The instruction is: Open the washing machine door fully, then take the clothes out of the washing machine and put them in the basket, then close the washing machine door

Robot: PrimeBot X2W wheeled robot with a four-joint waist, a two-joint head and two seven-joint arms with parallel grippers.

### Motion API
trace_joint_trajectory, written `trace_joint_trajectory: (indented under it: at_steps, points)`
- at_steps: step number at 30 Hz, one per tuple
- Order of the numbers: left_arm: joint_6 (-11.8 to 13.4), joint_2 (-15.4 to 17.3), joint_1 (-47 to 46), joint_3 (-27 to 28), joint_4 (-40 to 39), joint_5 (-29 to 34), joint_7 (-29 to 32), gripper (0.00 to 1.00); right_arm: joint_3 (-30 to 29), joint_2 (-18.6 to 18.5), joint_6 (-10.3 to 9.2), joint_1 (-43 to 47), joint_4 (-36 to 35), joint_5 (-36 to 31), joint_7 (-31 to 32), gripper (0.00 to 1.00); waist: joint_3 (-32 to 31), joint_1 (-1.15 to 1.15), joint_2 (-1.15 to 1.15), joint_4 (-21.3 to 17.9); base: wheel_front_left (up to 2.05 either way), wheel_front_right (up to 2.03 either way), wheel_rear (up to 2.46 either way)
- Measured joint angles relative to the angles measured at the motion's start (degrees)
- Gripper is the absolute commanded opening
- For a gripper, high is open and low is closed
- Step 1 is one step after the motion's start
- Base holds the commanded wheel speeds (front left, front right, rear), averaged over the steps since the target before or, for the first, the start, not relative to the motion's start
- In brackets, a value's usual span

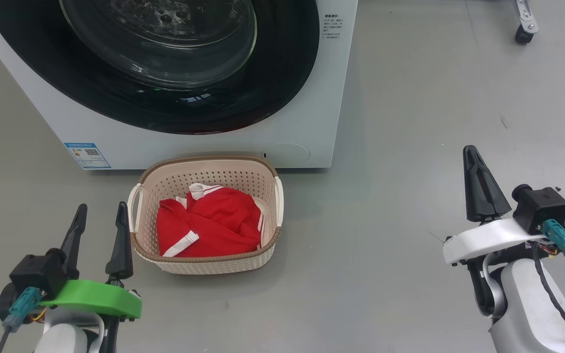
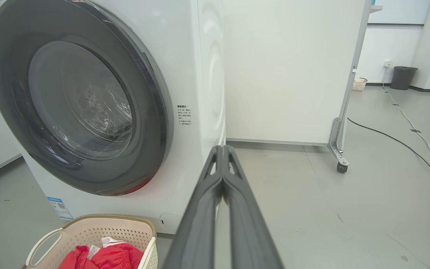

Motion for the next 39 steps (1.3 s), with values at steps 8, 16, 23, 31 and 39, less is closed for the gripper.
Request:
trace_joint_trajectory:
  at_steps: [8,16,23,31,39]
  points:
    - [0.0,-0.07,0.51,-0.02,-0.76,0.1,0.0,1.0,-0.43,0.74,0.01,1.57,-1.7,0.03,0.01,1.0,0.14,0.0,0.0,-0.61,0.0,0.0,0.0]
    - [0.0,-0.23,1.07,0.09,-1.07,0.11,0.0,1.0,-0.75,1.09,0.02,2.58,-3.24,0.02,0.01,1.0,0.36,0.0,0.0,-1.07,0.0,0.0,0.0]
    - [0.0,-0.24,1.07,0.22,-1.59,0.49,0.0,1.0,-0.89,1.34,0.09,2.85,-3.87,0.02,0.01,1.0,0.59,0.0,0.0,-1.12,0.0,0.0,0.0]
    - [0.0,-0.21,1.07,0.2,-2.23,1.04,0.0,1.0,-1.15,1.57,0.15,3.65,-4.41,-0.03,0.01,1.0,0.69,0.0,0.0,-1.15,0.0,0.0,0.0]
    - [0.0,-0.27,1.24,-0.51,-2.0,0.85,0.0,1.0,-1.36,1.67,0.19,3.72,-4.98,-0.13,0.01,1.0,0.7,0.0,0.0,-1.21,0.0,0.0,0.0]
